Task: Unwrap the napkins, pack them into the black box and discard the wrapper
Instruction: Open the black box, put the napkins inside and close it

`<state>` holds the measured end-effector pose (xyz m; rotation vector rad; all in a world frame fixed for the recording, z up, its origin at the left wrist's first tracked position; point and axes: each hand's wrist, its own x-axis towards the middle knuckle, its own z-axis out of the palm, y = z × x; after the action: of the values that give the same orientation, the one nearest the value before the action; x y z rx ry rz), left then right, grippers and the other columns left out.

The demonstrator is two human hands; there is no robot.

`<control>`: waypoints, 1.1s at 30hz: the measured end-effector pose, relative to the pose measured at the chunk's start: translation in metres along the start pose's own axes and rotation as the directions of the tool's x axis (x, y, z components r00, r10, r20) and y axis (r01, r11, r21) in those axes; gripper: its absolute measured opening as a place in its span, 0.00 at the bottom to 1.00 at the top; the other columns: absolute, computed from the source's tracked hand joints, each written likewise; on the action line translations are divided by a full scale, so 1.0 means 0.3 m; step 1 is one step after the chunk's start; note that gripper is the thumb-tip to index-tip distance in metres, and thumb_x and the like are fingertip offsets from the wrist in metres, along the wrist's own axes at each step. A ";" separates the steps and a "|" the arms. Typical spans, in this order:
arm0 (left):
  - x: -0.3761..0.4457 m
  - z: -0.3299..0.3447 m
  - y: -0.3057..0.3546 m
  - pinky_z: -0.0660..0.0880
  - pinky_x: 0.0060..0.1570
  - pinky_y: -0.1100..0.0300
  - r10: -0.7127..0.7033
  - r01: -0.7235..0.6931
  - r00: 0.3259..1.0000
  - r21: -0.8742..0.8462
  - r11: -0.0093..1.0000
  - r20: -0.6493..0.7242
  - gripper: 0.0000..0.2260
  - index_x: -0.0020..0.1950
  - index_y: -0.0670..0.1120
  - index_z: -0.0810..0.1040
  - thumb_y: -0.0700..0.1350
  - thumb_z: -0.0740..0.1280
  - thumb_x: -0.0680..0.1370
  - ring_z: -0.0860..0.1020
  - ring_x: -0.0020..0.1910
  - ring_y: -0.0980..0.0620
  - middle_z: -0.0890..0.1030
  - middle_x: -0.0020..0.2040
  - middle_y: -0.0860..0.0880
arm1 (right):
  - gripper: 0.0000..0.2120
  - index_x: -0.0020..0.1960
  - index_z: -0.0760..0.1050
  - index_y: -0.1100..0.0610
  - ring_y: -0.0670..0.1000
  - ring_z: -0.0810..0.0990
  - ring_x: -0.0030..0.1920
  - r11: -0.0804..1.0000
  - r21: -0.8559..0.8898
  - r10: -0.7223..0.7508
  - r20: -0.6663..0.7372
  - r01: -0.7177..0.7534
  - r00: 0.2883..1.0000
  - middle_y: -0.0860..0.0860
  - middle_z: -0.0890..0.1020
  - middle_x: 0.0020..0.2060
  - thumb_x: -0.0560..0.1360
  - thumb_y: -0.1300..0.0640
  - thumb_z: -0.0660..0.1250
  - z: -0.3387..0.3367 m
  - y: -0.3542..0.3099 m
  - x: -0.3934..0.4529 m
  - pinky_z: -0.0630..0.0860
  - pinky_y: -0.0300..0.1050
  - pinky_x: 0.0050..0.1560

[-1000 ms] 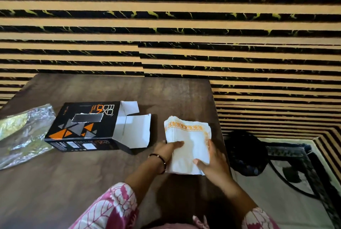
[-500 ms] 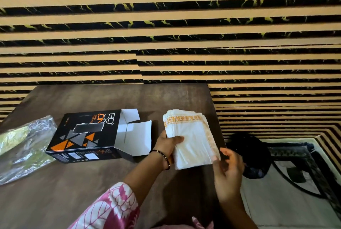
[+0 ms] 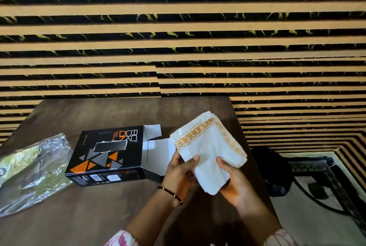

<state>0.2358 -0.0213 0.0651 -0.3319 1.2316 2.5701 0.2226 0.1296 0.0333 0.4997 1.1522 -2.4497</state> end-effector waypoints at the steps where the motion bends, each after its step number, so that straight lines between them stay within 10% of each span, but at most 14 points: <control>1: -0.008 -0.017 0.025 0.80 0.49 0.45 -0.041 0.041 0.999 0.044 0.998 0.002 0.18 0.60 0.47 0.75 0.46 0.68 0.71 0.82 0.50 0.44 0.81 0.56 0.44 | 0.36 0.64 0.72 0.57 0.62 0.78 0.60 1.000 -0.031 0.001 -0.039 -0.002 0.999 0.60 0.79 0.60 0.58 0.54 0.79 0.006 -0.009 0.008 0.73 0.62 0.60; 7: 0.010 -0.166 0.157 0.79 0.49 0.49 -0.187 0.177 0.982 0.349 0.920 -0.005 0.32 0.51 0.46 0.80 0.70 0.55 0.67 0.82 0.48 0.45 0.83 0.51 0.44 | 0.34 0.58 0.77 0.56 0.60 0.82 0.52 0.964 -0.265 0.020 0.007 -0.018 1.000 0.58 0.83 0.51 0.53 0.56 0.81 -0.020 -0.088 0.008 0.78 0.56 0.50; 12: 0.019 -0.198 0.181 0.78 0.54 0.46 -0.284 0.203 0.953 0.467 0.861 0.110 0.39 0.55 0.55 0.80 0.76 0.68 0.51 0.81 0.54 0.49 0.84 0.53 0.51 | 0.17 0.50 0.80 0.58 0.58 0.85 0.40 0.936 -0.335 0.153 0.112 -0.108 0.982 0.58 0.86 0.42 0.61 0.64 0.71 0.037 -0.126 -0.002 0.81 0.50 0.35; 20: 0.026 -0.213 0.223 0.77 0.54 0.39 -0.163 0.067 0.981 0.602 0.796 0.106 0.25 0.61 0.56 0.70 0.44 0.72 0.67 0.82 0.53 0.46 0.82 0.55 0.47 | 0.17 0.50 0.78 0.55 0.54 0.85 0.40 0.912 -0.402 0.157 0.163 -0.079 0.974 0.54 0.86 0.40 0.62 0.63 0.69 0.053 -0.122 -0.006 0.81 0.46 0.35; 28: 0.053 -0.219 0.277 0.77 0.55 0.40 -0.060 -0.038 0.991 0.669 0.742 0.123 0.19 0.63 0.54 0.71 0.46 0.70 0.73 0.82 0.53 0.44 0.82 0.56 0.45 | 0.24 0.53 0.76 0.59 0.55 0.85 0.39 0.936 -0.335 0.174 0.188 -0.104 0.966 0.56 0.86 0.40 0.58 0.64 0.74 0.056 -0.103 0.041 0.81 0.48 0.33; 33: 0.072 -0.305 0.363 0.77 0.51 0.56 0.346 -0.148 0.937 0.948 0.283 0.043 0.27 0.74 0.53 0.58 0.57 0.60 0.77 0.80 0.54 0.47 0.75 0.65 0.44 | 0.43 0.53 0.74 0.59 0.56 0.84 0.35 0.986 -0.159 0.080 0.182 -0.051 0.980 0.56 0.85 0.37 0.40 0.58 0.84 0.063 -0.083 0.107 0.80 0.49 0.28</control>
<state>0.1867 -0.1557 0.0810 -0.0717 2.7682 1.4817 0.1799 0.1232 0.0456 0.2506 1.2120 -2.2739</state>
